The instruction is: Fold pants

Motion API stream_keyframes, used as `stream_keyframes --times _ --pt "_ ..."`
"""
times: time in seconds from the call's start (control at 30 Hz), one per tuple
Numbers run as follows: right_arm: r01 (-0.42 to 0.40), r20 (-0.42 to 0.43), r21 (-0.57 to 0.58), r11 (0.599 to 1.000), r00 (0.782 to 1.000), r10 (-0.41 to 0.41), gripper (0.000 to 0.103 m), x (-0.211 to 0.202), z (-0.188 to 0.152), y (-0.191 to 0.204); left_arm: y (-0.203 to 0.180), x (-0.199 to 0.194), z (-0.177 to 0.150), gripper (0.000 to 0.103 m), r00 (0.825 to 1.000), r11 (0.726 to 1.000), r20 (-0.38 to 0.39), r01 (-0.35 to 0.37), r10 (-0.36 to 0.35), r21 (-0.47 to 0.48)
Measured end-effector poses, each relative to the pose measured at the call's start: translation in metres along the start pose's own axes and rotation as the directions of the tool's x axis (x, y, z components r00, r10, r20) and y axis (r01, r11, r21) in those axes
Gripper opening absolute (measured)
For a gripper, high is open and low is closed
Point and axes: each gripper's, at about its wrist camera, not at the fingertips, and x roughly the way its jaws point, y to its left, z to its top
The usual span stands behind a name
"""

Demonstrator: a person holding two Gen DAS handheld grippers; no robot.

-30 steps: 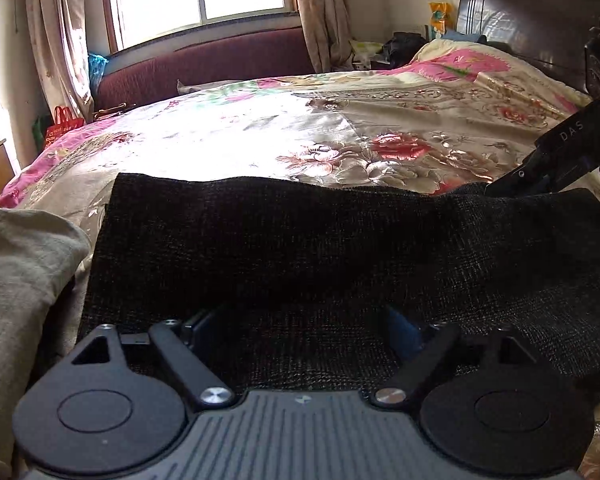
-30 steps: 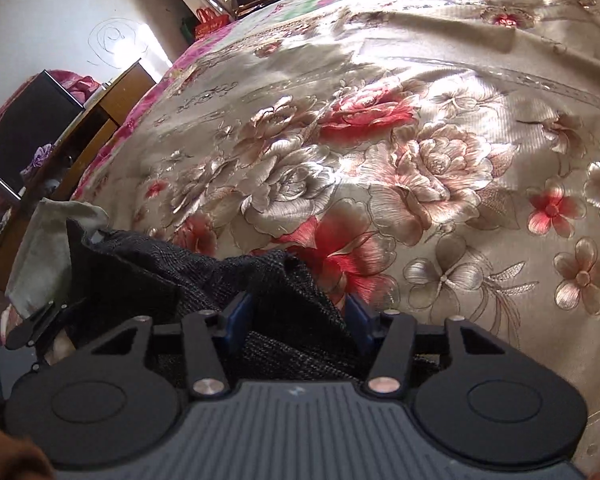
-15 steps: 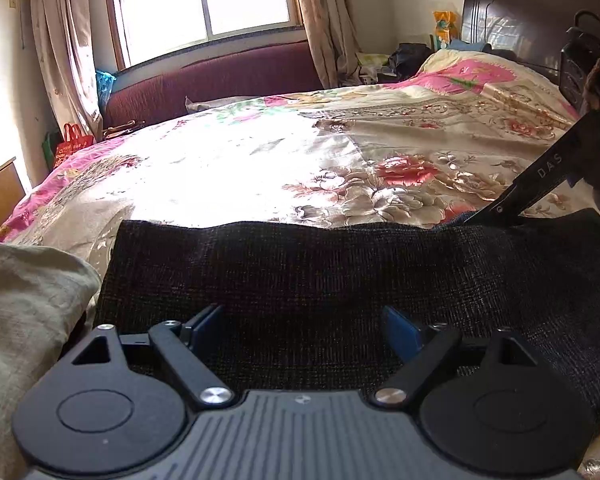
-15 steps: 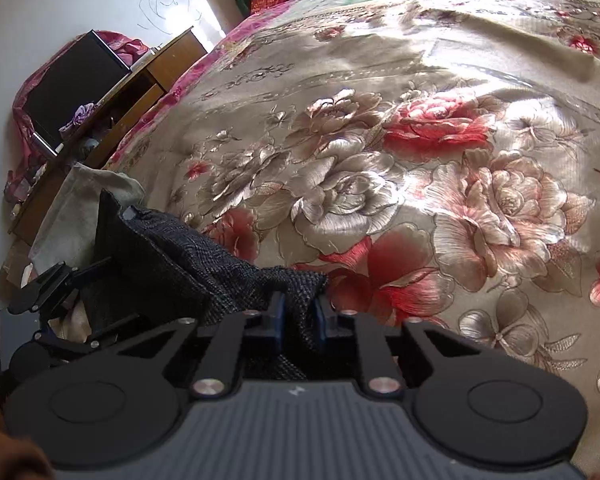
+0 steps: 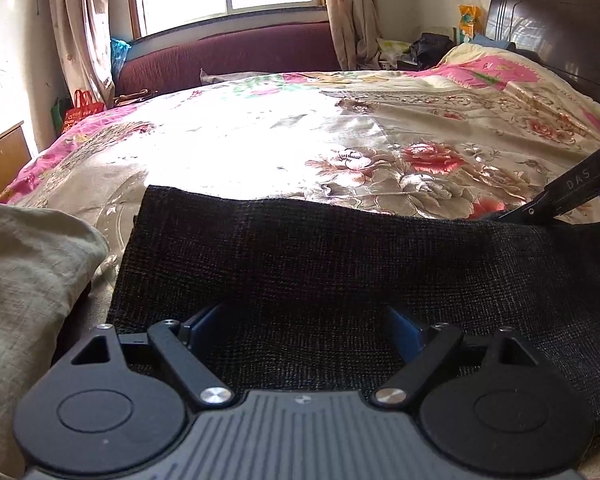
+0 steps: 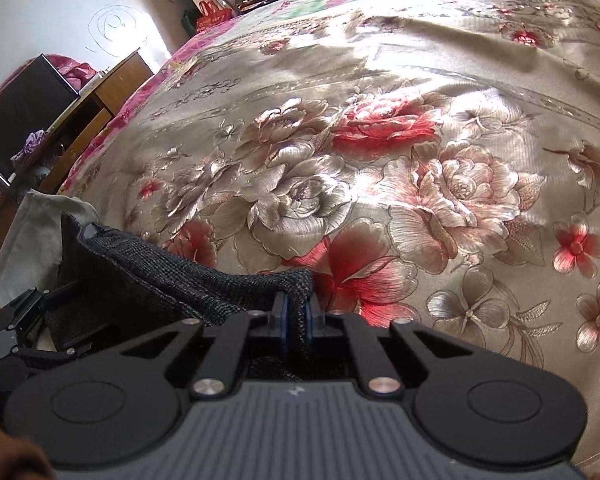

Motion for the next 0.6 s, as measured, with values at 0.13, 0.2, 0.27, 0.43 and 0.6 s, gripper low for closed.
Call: stream_keyframes --times 0.13,0.2,0.27,0.43,0.6 --pt "0.121 0.064 -0.127 0.984 0.991 -0.114 0.02 -0.017 0.002 0.027 -0.001 -0.013 0.003 0.098 0.999 0.999 0.042 -0.03 0.029 0.021" --pt "0.165 0.164 -0.223 0.961 0.978 -0.13 0.025 -0.038 0.0 0.051 0.008 -0.015 0.005 0.098 0.999 1.0 0.047 -0.026 0.027 -0.007" --pt "0.071 0.167 -0.292 0.954 0.986 -0.022 0.025 -0.044 0.004 0.073 0.017 -0.013 0.007 0.098 0.998 0.998 0.052 -0.028 0.031 -0.048" --pt "-0.113 0.086 -0.398 0.91 0.984 0.159 0.023 -0.011 0.007 0.12 0.021 -0.005 0.016 0.098 0.994 0.996 0.063 -0.089 0.09 -0.021" --pt "-0.043 0.066 -0.399 0.916 0.995 0.076 0.013 0.049 0.004 0.132 0.024 0.012 0.026 0.1 0.993 0.995 0.076 -0.096 0.093 0.032"
